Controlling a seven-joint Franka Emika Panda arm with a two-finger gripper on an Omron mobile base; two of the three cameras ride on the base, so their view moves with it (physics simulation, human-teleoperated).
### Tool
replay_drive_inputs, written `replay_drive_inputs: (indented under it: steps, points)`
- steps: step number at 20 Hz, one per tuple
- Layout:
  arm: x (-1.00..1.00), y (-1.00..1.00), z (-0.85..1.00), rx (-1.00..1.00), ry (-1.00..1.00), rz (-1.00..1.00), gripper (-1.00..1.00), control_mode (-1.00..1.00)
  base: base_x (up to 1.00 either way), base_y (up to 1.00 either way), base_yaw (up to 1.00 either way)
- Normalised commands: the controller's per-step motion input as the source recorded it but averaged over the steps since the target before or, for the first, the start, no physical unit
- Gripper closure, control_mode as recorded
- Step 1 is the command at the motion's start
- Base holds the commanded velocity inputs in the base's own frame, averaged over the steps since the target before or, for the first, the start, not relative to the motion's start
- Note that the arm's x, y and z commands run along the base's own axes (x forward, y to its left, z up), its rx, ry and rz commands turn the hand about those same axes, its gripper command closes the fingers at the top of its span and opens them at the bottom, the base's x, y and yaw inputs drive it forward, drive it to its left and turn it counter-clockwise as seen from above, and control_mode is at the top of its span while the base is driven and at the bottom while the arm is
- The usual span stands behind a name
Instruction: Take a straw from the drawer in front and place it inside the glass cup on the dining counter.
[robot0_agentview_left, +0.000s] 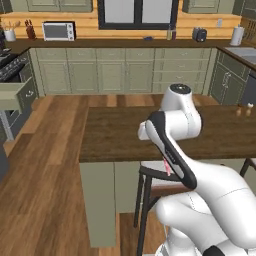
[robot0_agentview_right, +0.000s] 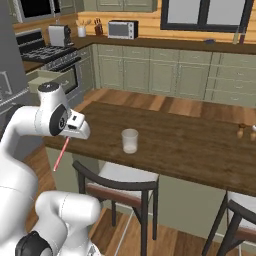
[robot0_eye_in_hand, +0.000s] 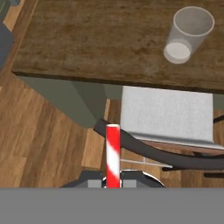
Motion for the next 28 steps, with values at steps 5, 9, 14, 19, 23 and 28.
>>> replay_drive_inputs:
  steps: [5,9,14,19,23,28]
  points:
    - [0.00,0.00,0.00,0.00,0.00,0.00,1.00,1.00,0.96,-0.04,0.00]
    - [0.00,0.00,0.00,0.00,0.00,0.00,1.00,1.00,1.00,-0.03,-0.18]
    - [0.19,0.00,0.02,0.00,0.02,-0.07,1.00,-1.00,0.80,0.00,-0.27]
    - [0.69,-0.23,0.31,0.05,0.05,-0.23,1.00,-1.00,0.00,0.00,0.00]
    - [0.53,-0.62,0.45,0.03,0.00,-0.14,1.00,-1.00,0.00,0.00,0.00]
    - [0.45,-0.76,0.41,0.00,-0.12,0.02,1.00,-1.00,0.00,0.00,0.00]
